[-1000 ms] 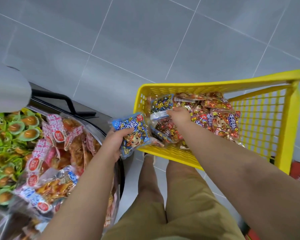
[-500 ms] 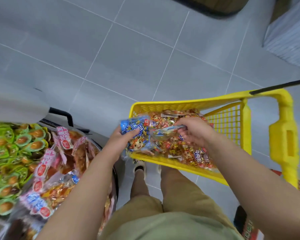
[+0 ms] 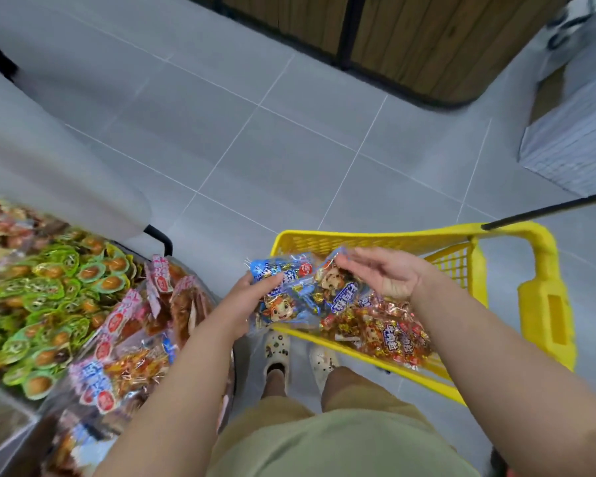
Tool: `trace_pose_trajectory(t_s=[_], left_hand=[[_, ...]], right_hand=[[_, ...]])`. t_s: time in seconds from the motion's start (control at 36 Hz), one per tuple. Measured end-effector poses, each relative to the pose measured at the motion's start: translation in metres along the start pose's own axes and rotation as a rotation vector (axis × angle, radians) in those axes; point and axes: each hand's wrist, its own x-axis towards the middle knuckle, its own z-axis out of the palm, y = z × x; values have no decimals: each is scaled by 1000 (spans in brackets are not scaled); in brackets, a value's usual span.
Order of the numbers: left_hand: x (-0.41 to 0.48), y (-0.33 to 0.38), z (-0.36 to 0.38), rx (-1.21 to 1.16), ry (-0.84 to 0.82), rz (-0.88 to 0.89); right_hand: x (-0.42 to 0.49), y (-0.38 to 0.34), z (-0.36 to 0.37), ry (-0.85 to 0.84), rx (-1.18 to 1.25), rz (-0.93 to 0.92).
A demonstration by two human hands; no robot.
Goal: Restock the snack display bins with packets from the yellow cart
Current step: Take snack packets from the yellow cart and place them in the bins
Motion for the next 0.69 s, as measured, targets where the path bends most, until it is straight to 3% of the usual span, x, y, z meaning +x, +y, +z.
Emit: trace_pose_trajectory(t_s=[0.06,0.14,0.22,0.36,0.5,0.69], left_hand=[[-7,-3,5,-18,29,29],[-16,-10,12,-49,88,55],[-27,-16,21,-80,183,80],[-48,-37,31,-150,353,118],[-72,-65,25,-239,479,131],[-123,-95,15,-485,633,156]], right_hand=[[-8,1,5,40,-208,-54],[-21,2,14,162,-714,-139],[-31,2,12,261,-1198,-391],[-40,0,8,241,-1622,-780],[-35,8,5,21,-1511,-775],[-16,49,26,-50,-1284,-721]])
